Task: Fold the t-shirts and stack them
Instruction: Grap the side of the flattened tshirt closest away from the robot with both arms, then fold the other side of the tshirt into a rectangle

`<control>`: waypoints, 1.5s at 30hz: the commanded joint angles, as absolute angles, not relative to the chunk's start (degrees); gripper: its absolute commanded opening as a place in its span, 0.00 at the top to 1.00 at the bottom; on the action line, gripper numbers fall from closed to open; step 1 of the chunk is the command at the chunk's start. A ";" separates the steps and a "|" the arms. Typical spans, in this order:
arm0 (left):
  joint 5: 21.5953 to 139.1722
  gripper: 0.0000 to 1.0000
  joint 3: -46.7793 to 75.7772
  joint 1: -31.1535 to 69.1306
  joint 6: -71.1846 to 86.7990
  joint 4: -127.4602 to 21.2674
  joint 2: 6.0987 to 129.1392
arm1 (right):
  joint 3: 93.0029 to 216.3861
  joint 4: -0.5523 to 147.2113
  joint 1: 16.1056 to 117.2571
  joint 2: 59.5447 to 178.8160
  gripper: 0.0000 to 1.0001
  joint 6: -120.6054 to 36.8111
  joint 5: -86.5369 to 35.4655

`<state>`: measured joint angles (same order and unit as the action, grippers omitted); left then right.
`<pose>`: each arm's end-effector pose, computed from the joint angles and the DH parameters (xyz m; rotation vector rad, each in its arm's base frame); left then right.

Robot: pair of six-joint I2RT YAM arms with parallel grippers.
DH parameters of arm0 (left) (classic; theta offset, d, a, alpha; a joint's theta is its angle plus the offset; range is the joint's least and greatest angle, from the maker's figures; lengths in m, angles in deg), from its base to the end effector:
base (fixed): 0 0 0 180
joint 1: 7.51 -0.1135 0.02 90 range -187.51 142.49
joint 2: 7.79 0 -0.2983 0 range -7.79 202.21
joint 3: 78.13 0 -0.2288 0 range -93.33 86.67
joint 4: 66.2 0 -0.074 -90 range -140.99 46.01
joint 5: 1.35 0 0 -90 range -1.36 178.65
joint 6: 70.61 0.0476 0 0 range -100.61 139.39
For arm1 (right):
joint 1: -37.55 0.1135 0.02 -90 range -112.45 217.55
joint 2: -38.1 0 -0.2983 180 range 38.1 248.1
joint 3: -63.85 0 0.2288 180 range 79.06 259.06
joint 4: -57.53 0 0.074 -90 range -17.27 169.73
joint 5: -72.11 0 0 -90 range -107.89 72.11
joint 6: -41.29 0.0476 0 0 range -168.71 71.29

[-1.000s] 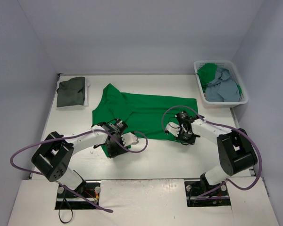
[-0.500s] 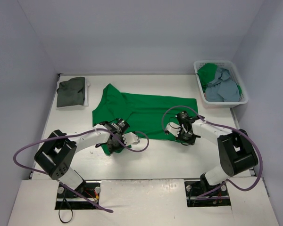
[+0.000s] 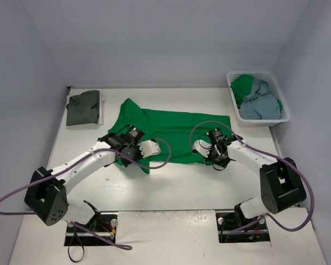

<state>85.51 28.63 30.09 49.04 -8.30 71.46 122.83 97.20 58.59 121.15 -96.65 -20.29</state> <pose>0.1928 -0.1518 0.2735 1.5031 2.2294 -0.1167 0.2294 0.0904 0.2073 -1.5311 2.2055 -0.0910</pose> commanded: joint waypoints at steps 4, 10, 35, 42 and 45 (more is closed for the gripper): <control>87.41 1.00 23.74 27.21 52.26 -4.67 69.20 | 127.31 97.96 57.51 119.40 1.00 -98.81 -20.18; 87.77 1.00 22.42 24.84 53.14 -6.60 70.61 | 131.61 97.96 52.42 121.94 1.00 -102.41 -21.14; 90.93 1.00 5.37 13.50 51.29 -20.84 87.65 | 148.05 97.69 42.92 138.55 1.00 -107.16 -25.54; 90.93 1.00 -0.16 12.70 50.50 -22.43 92.31 | 152.80 97.52 41.07 142.15 1.00 -106.98 -25.72; 91.54 1.00 -1.66 12.70 50.59 -23.04 94.25 | 154.38 97.52 40.63 143.39 1.00 -106.90 -25.80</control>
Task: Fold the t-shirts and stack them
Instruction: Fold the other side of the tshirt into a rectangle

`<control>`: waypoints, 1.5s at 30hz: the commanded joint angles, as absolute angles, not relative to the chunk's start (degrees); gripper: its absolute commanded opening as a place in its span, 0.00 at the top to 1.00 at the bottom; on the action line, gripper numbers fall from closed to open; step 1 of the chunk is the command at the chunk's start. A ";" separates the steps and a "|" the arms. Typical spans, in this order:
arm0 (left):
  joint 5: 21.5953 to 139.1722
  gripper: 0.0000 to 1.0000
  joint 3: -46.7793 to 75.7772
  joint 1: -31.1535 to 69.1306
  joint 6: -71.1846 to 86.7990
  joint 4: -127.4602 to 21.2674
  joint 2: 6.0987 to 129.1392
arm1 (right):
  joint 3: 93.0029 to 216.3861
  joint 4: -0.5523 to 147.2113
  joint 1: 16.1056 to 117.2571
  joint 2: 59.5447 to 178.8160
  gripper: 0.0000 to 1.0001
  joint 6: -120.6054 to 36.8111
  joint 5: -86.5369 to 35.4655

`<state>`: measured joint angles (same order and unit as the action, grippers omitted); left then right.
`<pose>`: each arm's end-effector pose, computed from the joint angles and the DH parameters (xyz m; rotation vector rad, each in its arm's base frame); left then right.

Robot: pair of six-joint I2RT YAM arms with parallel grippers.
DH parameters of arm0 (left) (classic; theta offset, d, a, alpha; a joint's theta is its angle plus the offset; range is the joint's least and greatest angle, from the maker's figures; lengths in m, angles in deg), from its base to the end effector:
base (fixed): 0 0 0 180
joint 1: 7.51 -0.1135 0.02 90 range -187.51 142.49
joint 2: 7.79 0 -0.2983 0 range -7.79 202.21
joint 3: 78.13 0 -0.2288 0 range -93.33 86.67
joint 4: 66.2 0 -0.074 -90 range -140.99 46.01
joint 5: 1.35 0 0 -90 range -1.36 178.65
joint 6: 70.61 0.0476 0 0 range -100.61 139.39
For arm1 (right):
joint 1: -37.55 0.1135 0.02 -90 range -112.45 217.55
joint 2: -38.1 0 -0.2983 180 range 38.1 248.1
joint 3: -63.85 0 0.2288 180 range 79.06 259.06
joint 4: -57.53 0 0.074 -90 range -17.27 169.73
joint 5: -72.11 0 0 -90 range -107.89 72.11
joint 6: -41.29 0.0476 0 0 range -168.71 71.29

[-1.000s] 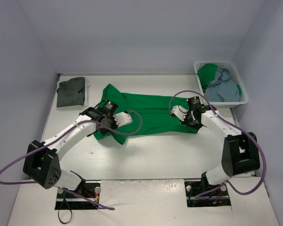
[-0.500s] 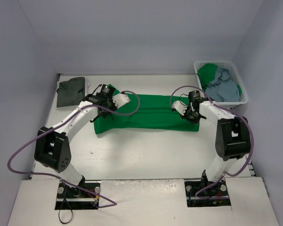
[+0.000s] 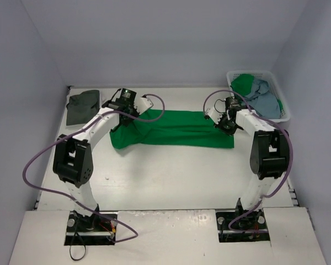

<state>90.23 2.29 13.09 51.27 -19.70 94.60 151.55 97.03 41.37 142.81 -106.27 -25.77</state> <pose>0.3672 -0.1366 0.3014 1.0653 2.1893 0.1221 0.3801 0.0319 0.2341 -1.3488 2.1689 -0.1904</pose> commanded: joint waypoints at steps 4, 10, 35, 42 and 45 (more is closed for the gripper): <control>93.03 1.00 -4.82 12.62 50.85 -24.53 97.23 | 156.31 97.43 40.19 145.06 1.00 -106.37 -26.16; 96.46 1.00 -9.48 12.44 51.64 -26.29 102.15 | 159.74 97.26 39.93 148.05 1.00 -105.84 -25.72; 99.98 0.71 -23.02 12.18 51.56 -26.65 119.21 | 165.46 94.00 39.22 156.49 1.00 -101.62 -24.66; 101.12 0.69 -22.40 12.26 50.59 -28.49 119.57 | 163.96 88.91 39.31 156.49 0.98 -97.93 -22.47; 102.18 0.69 -21.53 12.26 50.85 -29.02 117.99 | 163.79 87.95 39.66 157.01 0.90 -97.05 -20.45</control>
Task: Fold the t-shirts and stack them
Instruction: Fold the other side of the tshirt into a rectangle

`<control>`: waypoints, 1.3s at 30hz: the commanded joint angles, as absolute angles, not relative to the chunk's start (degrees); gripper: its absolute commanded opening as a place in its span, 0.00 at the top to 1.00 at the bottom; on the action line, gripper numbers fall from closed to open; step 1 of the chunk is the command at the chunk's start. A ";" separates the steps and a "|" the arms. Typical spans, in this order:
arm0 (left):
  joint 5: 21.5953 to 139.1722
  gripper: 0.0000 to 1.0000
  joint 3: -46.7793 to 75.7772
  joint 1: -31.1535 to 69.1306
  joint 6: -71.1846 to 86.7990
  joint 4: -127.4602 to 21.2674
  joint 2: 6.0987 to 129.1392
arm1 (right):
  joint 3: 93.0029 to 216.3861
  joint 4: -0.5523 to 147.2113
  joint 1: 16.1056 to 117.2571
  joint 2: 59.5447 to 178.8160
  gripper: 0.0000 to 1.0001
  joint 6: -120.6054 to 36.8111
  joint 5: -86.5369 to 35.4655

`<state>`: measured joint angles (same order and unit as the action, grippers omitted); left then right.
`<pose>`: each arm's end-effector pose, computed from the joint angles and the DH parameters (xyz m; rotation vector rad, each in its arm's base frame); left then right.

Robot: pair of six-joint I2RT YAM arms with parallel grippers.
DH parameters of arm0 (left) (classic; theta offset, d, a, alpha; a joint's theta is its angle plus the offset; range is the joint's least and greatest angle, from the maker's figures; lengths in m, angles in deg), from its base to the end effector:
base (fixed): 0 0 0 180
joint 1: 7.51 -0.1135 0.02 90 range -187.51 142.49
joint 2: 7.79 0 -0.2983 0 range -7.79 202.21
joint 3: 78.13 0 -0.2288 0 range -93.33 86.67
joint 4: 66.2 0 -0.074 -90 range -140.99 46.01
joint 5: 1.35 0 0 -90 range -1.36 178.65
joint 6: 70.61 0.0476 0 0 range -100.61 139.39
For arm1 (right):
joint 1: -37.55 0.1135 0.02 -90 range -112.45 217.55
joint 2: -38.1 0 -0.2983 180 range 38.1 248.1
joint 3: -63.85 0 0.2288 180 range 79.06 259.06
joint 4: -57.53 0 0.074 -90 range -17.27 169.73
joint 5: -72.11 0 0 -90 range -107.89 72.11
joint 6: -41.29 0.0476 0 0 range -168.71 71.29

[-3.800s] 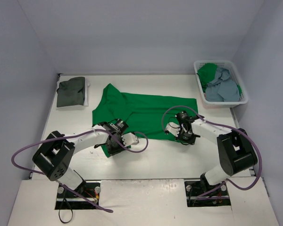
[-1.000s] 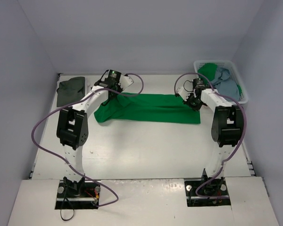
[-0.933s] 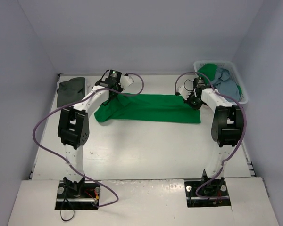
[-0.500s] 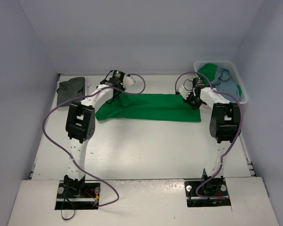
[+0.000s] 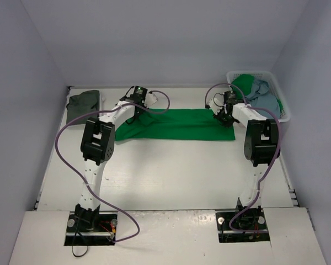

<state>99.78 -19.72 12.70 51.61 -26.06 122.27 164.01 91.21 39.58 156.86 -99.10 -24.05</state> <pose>0.4894 -0.1704 0.2176 0.9903 2.2132 0.3306 0.4541 0.0212 0.2061 -1.1405 2.2132 -0.2261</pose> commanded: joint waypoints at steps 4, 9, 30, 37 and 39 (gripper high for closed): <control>104.37 0.69 -18.63 12.18 50.77 -30.34 113.17 | 162.29 86.01 40.19 157.89 0.84 -95.56 -15.98; 105.52 0.69 -15.20 13.05 49.62 -29.20 106.92 | 162.38 84.51 40.37 156.14 0.79 -92.75 -11.66; 97.00 0.77 2.03 17.63 43.73 -25.68 94.51 | 161.33 80.11 42.74 147.53 0.99 -83.34 -16.56; 95.77 0.89 0.81 17.63 42.42 -26.12 98.64 | 160.53 83.89 45.64 149.54 1.00 -83.96 -22.72; 95.24 0.90 0.54 17.62 41.80 -26.12 99.79 | 160.54 85.29 46.60 150.94 1.00 -84.04 -24.74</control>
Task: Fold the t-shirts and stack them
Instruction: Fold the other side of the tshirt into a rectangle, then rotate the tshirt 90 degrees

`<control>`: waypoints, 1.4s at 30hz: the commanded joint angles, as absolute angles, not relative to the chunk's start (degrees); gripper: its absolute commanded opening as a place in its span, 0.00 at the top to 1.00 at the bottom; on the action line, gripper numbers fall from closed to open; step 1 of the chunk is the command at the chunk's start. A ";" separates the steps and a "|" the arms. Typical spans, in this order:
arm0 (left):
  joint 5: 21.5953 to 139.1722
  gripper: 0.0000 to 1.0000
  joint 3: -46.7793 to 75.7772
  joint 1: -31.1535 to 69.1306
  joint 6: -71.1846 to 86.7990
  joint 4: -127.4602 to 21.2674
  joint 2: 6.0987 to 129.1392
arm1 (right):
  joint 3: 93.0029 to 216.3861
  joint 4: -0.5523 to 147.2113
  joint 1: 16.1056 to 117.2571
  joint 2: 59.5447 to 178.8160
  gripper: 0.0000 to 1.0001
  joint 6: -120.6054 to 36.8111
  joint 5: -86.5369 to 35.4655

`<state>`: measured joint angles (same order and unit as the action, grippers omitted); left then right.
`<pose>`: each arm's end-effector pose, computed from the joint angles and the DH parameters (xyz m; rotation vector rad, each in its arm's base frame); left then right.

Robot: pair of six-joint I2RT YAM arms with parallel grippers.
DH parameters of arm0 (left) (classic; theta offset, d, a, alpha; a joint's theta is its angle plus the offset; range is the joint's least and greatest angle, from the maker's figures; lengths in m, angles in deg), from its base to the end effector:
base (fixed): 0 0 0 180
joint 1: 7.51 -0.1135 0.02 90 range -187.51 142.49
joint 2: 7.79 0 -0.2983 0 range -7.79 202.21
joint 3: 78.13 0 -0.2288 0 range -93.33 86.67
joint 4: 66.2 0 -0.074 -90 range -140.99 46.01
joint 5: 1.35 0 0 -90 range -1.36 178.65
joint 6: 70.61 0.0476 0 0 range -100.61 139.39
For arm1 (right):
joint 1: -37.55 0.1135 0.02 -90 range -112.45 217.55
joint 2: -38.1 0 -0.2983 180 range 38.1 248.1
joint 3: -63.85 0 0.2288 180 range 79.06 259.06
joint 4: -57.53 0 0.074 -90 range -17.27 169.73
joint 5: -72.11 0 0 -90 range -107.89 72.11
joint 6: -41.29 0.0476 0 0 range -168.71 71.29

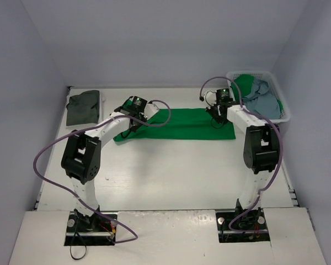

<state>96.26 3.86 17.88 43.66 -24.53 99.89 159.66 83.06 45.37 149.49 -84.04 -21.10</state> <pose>0.3748 -0.1709 0.2647 0.9816 2.2581 0.1553 0.4363 0.0626 0.2499 -0.8706 2.1223 -0.1855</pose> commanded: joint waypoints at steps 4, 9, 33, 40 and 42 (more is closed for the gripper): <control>94.10 0.92 1.41 17.63 41.54 -26.38 101.63 | 160.62 86.09 47.83 153.32 1.00 -83.96 -25.63; 94.53 0.93 2.03 17.36 41.97 -27.61 103.92 | 162.64 87.32 48.54 156.83 1.00 -83.52 -25.72; 93.76 0.73 -10.98 12.79 43.90 -26.65 116.67 | 137.88 97.87 62.33 138.83 1.00 -92.05 -28.87; 84.79 0.73 -13.17 12.35 49.09 -27.88 116.40 | 133.99 98.31 77.44 133.02 1.00 -85.99 -31.95; 82.50 0.73 -16.75 12.09 49.88 -26.21 117.63 | 133.73 98.31 82.71 132.93 1.00 -83.88 -33.01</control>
<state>89.33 -10.96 12.28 47.24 -27.09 118.12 134.57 94.93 77.67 135.05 -88.46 -28.03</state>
